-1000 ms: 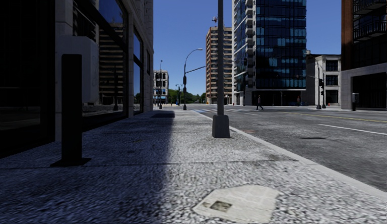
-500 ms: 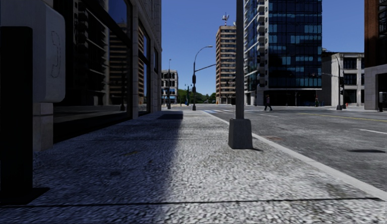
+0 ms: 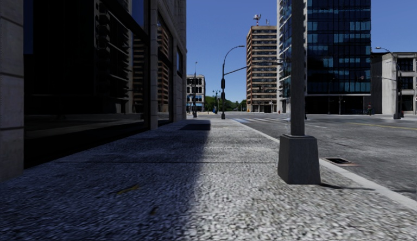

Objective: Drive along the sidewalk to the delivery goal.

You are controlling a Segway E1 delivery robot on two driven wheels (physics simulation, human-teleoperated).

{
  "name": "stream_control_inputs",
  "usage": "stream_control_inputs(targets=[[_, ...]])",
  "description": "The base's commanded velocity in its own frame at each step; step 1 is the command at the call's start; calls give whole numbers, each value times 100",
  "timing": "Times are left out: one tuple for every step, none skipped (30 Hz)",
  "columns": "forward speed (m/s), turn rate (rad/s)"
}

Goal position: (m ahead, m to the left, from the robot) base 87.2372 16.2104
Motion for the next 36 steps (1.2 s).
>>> stream_control_inputs(targets=[[200,27],[200,27],[200,27],[200,27],[200,27],[200,27],[200,12],[200,0],[200,0],[200,0],[200,0],[200,0],[200,0],[200,0],[200,0],[200,0],[200,0],[200,0],[200,0],[200,0],[200,0],[200,0],[200,0],[200,0],[200,0],[200,0],[200,0],[200,0],[200,0],[200,0],[200,0],[200,0],[200,0],[200,0],[200,0],[200,0]])
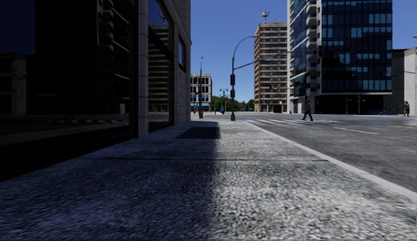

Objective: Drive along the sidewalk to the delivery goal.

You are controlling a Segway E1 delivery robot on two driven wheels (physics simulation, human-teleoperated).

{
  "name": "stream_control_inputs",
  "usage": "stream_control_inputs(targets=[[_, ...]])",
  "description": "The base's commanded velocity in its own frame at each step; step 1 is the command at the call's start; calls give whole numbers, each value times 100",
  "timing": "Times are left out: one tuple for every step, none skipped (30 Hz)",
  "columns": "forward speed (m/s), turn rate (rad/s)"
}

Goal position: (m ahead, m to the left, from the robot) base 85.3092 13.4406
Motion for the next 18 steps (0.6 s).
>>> stream_control_inputs(targets=[[200,0],[200,0],[200,0],[200,0],[200,0],[200,0],[200,0],[200,0],[200,0],[200,0],[200,0],[200,0],[200,0],[200,0],[200,0],[200,0],[200,0],[200,0]])
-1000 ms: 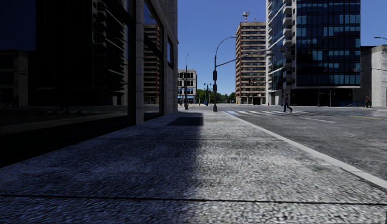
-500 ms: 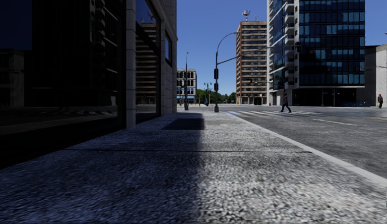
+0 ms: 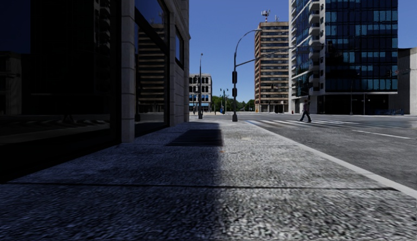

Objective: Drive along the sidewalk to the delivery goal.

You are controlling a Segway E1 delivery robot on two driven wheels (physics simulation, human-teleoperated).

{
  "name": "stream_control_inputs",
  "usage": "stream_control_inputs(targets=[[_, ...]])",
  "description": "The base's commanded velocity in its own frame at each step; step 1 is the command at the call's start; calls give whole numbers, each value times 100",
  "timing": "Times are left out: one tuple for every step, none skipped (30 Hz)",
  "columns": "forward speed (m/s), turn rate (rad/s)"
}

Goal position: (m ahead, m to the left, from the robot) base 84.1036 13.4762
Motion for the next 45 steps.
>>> stream_control_inputs(targets=[[200,0],[200,0],[200,0],[200,0],[200,0],[200,0],[200,0],[200,0],[200,0],[200,0],[200,0],[200,0],[200,0],[200,0],[200,0],[200,0],[200,0],[200,0],[200,0],[200,0],[200,0],[200,0],[200,0],[200,0],[200,0],[200,0],[200,0],[200,0],[200,0],[200,0],[200,0],[200,0],[200,0],[200,0],[200,0],[200,0],[200,0],[200,0],[200,0],[200,0],[200,0],[200,0],[200,0],[200,0],[200,0]])
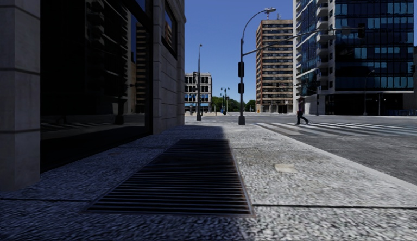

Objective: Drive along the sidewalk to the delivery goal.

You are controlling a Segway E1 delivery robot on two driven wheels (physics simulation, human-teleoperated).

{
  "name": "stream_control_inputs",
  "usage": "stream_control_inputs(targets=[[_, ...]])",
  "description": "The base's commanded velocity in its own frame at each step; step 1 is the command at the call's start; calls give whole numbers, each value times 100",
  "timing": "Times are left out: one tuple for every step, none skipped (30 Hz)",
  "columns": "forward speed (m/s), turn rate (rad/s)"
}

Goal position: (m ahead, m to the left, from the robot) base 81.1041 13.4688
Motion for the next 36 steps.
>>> stream_control_inputs(targets=[[200,0],[200,0],[200,0],[200,0],[200,0],[200,0],[200,0],[200,0],[200,0],[200,0],[200,0],[200,0],[200,0],[200,0],[200,0],[200,0],[200,0],[200,0],[200,0],[200,0],[200,0],[200,0],[200,0],[200,0],[200,0],[200,0],[200,0],[200,0],[200,0],[200,0],[200,0],[200,0],[200,0],[200,0],[200,0],[200,0]])
